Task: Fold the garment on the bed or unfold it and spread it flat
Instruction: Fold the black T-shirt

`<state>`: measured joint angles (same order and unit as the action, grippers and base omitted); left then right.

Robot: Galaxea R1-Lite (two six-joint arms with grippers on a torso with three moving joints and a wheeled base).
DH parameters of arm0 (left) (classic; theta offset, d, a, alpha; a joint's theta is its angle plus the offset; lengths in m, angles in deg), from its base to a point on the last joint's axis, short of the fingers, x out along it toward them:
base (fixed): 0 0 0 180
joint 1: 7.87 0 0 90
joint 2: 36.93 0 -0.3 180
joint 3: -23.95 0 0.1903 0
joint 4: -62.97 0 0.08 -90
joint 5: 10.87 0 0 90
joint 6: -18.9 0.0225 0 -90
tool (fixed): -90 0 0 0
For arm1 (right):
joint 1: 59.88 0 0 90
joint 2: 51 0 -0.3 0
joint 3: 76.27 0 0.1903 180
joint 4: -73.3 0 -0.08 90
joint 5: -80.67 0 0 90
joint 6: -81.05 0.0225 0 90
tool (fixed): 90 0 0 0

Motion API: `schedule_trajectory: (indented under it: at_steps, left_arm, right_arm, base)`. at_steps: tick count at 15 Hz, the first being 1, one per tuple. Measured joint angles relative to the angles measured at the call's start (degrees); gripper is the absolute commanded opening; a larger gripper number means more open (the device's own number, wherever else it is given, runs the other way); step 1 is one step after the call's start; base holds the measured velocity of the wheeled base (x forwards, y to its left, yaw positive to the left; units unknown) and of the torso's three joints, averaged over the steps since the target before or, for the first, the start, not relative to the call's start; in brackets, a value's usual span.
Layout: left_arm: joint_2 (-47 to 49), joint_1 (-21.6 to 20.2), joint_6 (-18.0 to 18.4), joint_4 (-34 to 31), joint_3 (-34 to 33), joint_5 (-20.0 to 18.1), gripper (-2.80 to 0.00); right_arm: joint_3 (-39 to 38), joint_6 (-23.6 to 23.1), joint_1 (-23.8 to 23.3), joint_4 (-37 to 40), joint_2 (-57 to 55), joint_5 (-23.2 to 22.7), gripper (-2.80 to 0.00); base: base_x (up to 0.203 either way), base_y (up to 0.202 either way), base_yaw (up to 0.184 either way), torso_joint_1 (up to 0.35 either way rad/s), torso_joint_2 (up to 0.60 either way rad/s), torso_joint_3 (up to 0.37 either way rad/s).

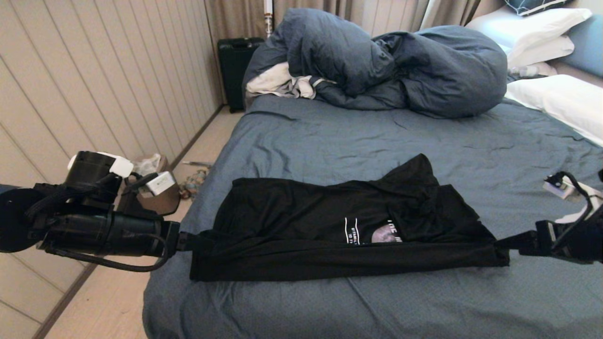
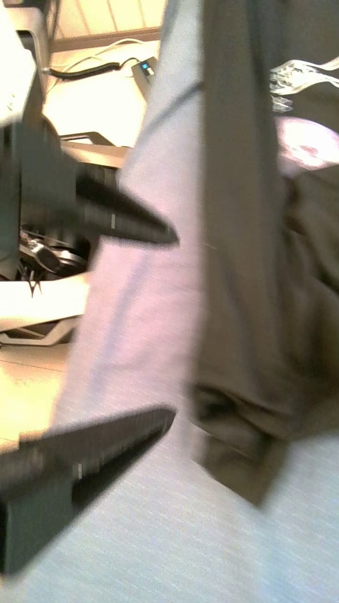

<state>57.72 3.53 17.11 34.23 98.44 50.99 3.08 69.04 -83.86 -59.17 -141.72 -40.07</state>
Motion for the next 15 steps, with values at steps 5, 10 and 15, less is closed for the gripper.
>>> schedule_trajectory:
  at_steps: [5, 10, 15]
  left_arm:
    - [2.6, -0.1, 0.2, 0.5, -0.8, -0.2, 0.00]
    - [5.5, -0.2, 0.3, 0.5, -0.6, -0.2, 0.00]
    - [6.5, -0.2, 0.4, 0.5, -0.5, -0.2, 0.00]
  right_arm:
    - [-10.0, -1.8, 1.5, -2.9, 5.3, 1.8, -2.80]
    - [-14.0, -1.5, 4.8, -16.8, -1.8, 4.5, -2.80]
    - [-12.7, -1.4, 7.9, -17.5, -6.0, 6.0, -2.80]
  base:
    - [0.000, 0.000, 0.000, 0.000, 0.00, 0.000]
    - [0.000, 0.000, 0.000, 0.000, 0.00, 0.000]
    - [0.000, 0.000, 0.000, 0.000, 0.00, 0.000]
